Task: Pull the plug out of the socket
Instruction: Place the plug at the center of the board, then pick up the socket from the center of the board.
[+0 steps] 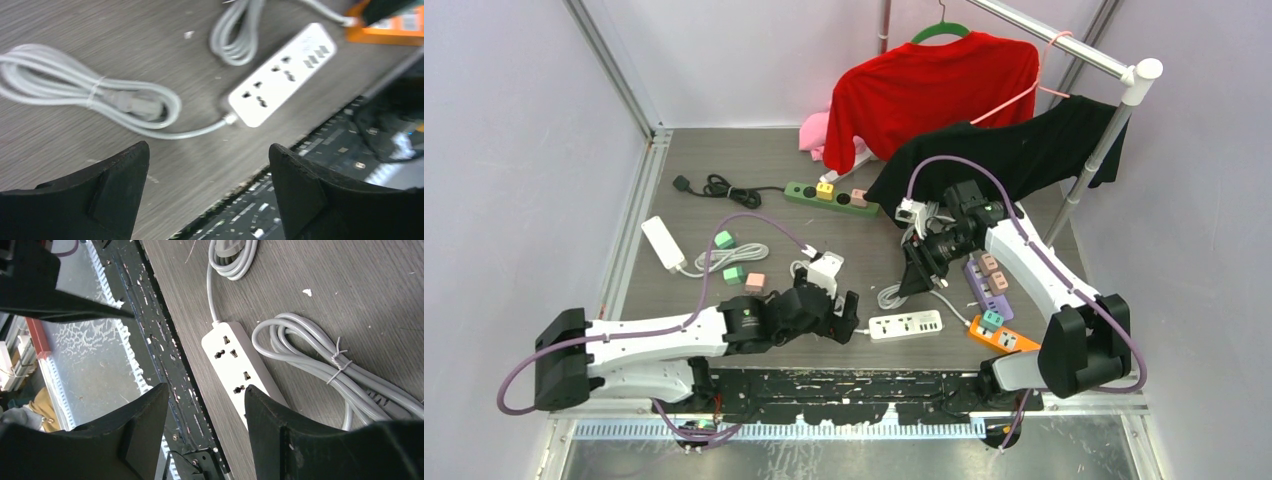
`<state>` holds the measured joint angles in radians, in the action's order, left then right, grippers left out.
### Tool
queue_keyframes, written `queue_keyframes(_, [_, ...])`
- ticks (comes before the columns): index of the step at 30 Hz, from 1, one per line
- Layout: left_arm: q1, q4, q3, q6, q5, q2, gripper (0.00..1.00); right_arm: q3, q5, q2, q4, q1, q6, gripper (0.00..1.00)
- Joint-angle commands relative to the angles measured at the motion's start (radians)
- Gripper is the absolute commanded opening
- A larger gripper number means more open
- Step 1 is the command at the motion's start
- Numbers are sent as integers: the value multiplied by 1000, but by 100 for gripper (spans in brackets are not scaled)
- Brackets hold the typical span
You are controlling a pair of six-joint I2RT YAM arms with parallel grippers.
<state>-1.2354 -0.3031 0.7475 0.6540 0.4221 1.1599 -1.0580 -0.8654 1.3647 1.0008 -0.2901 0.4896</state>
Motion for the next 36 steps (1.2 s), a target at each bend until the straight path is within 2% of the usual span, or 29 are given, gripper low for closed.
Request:
queue_keyframes(1, [-3, 305, -53, -71, -182, -99, 88, -26, -6, -45, 3, 10, 18, 62])
queue_keyframes(5, [-3, 396, -98, -83, -242, -124, 88, -26, -3, -53, -1, 13, 12, 62])
queue_keyframes(13, [-3, 699, -195, -82, -372, -79, 88, -22, 0, -55, -7, 17, 4, 62])
queue_keyframes(17, [-3, 704, -184, -141, -353, -15, 88, -21, 10, -58, -18, 23, -7, 63])
queue_keyframes(19, [-3, 658, -153, -211, -349, 43, 86, -19, 26, -59, -27, 24, -19, 63])
queue_keyframes(20, [-3, 634, -135, -260, -364, 81, 81, -18, 32, -59, -32, 24, -24, 63])
queue_keyframes(25, [-4, 484, 1, -488, -477, 284, 75, -17, 57, -62, -46, 25, -37, 63])
queue_keyframes(28, [-7, 544, -4, -639, -459, 358, 75, -14, 63, -64, -53, 24, -41, 63])
queue_keyframes(33, [-8, 782, -98, -789, -456, 389, 79, -16, 65, -67, -54, 24, -45, 63])
queue_keyframes(36, [-6, 771, -74, -805, -467, 418, 79, -14, 65, -66, -54, 25, -46, 63])
